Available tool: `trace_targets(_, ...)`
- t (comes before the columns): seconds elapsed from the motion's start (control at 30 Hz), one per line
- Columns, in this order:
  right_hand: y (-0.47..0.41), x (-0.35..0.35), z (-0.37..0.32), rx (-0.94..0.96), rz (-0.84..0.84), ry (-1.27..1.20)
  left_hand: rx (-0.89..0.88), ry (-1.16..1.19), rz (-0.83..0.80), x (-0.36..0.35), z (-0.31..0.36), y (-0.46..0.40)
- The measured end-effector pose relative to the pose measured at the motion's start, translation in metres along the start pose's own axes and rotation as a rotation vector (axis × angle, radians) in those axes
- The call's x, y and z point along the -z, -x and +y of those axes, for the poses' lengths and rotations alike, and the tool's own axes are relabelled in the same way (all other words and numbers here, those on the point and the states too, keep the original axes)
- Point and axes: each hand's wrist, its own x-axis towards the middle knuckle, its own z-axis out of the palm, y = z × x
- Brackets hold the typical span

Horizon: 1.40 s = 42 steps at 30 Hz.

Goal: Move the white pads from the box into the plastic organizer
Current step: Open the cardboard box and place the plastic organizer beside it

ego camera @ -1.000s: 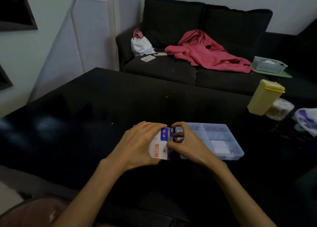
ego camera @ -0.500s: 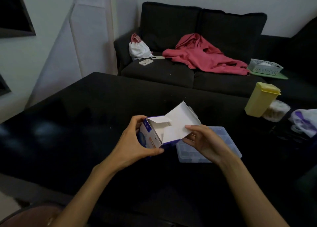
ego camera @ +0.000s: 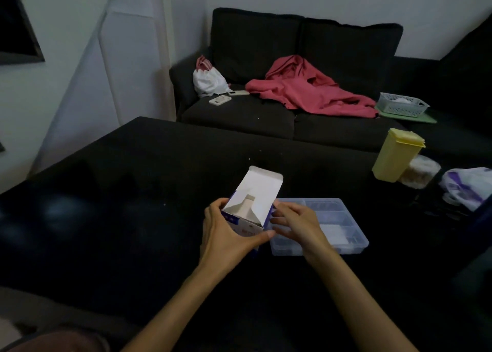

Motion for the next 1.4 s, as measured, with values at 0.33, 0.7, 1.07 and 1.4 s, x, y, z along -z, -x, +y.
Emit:
trace_targets(0.33, 0.013, -0.02, -0.004, 0.15, -0.136, 0.388, 0.003, -0.324, 0.099, 0.047, 0.014, -0.004)
trace_targets(0.7, 0.018, 0.007, -0.008, 0.005, -0.05, 0.029, 0.398, 0.31, -0.144, 0.062, 0.007, -0.014)
trace_targets(1.07, -0.023, -0.027, 0.005, 0.014, -0.027, -0.154, 0.301, 0.44, 0.108, 0.062, 0.0, -0.039)
trace_targets(1.4, -0.052, -0.053, -0.004, 0.118, 0.124, -0.008, 0.216, 0.386, 0.226, 0.053, -0.007, -0.05)
